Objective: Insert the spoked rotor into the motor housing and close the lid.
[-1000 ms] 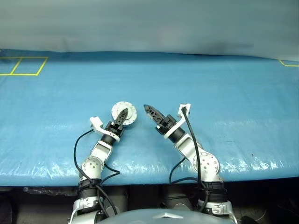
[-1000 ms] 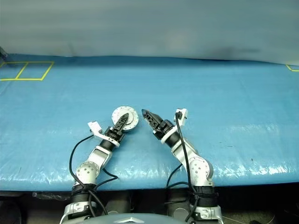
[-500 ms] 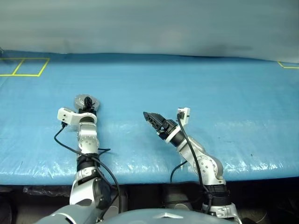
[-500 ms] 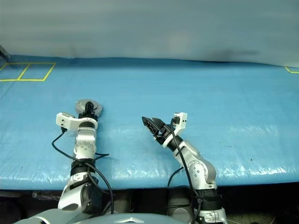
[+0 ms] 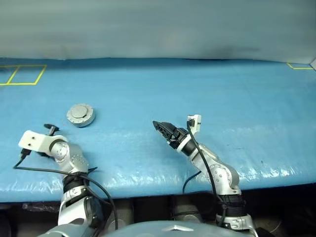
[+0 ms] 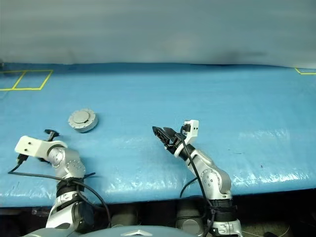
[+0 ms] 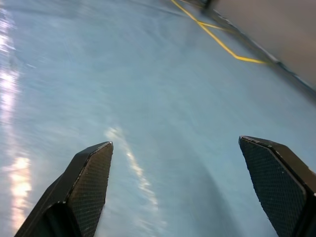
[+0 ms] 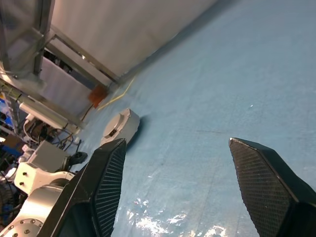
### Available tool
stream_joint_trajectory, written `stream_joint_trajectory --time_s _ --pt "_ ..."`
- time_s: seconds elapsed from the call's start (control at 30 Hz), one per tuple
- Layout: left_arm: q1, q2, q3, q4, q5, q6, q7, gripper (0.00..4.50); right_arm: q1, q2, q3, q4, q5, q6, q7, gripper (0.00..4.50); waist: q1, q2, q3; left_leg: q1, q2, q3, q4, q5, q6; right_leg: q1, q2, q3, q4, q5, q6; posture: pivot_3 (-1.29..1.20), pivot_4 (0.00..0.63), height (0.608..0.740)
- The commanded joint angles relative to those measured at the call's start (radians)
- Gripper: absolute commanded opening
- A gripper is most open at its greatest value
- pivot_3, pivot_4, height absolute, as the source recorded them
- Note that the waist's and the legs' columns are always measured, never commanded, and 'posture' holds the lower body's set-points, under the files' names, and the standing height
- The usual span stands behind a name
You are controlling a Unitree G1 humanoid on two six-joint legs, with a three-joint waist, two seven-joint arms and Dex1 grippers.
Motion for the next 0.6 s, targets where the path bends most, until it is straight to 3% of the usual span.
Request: stream_joint_trajectory --time_s 0.03,0.17,0.2,0.27,0.37,0.47,0.6 --pt "0.006 -0.015 -0.110 -0.147 0.085 -0.034 -0.067 4.47 -0.017 -0.002 0.008 -0.034 -0.053 -0.097 0.028 3.54 0.019 -0.001 0.000 -0.003 -0.001 -0.001 0.002 0.000 0.000 -0.001 0.000 -0.001 -0.001 -0.001 -0.002 0.00 0.150 0.740" --pt "0.038 0.022 -0.425 -0.314 0.042 -0.040 -0.603 4.47 -0.015 -0.092 0.035 -0.036 -0.239 -0.361 0.128 3.54 0.037 -0.001 0.001 -0.012 -0.004 -0.003 0.010 0.001 0.000 -0.003 -0.003 -0.002 -0.004 0.001 0.001 0.00 0.150 0.740" --pt "0.067 0.043 -0.507 -0.377 -0.037 0.041 -0.769 4.47 -0.014 -0.120 0.036 -0.029 -0.265 -0.384 0.140 3.54 0.034 -0.001 0.001 -0.012 -0.007 -0.002 0.010 0.001 0.001 -0.002 -0.005 -0.002 -0.004 0.001 0.002 0.00 0.150 0.740" --pt "0.119 0.132 -0.678 -0.447 -0.042 0.163 -1.005 4.47 -0.017 -0.191 0.034 -0.004 -0.303 -0.396 0.175 3.54 0.023 0.000 0.000 -0.011 -0.007 0.000 0.010 0.000 0.002 -0.001 -0.007 -0.001 -0.005 0.002 0.002 0.00 0.150 0.740" --pt "0.157 0.219 -0.814 -0.460 0.014 0.284 -1.133 4.47 -0.033 -0.265 0.015 0.028 -0.316 -0.302 0.158 3.54 -0.004 0.002 0.000 -0.007 -0.005 0.004 0.005 0.000 0.003 -0.002 -0.007 0.001 -0.005 0.001 0.000 0.00 0.150 0.740" --pt "0.178 0.255 -0.858 -0.435 0.053 0.307 -1.200 4.47 -0.047 -0.329 0.047 0.034 -0.395 -0.289 0.148 3.54 -0.018 0.001 0.001 -0.008 0.000 0.005 0.001 0.000 0.003 -0.011 -0.002 0.002 0.001 -0.002 -0.005 0.00 0.150 0.740" --pt "0.194 0.291 -0.870 -0.428 0.103 0.266 -1.269 4.47 -0.034 -0.379 0.081 -0.003 -0.389 -0.271 0.237 3.54 -0.016 0.001 0.002 -0.008 0.002 0.003 0.000 0.000 0.004 -0.016 0.002 0.002 0.013 -0.009 -0.011 0.00 0.150 0.740"
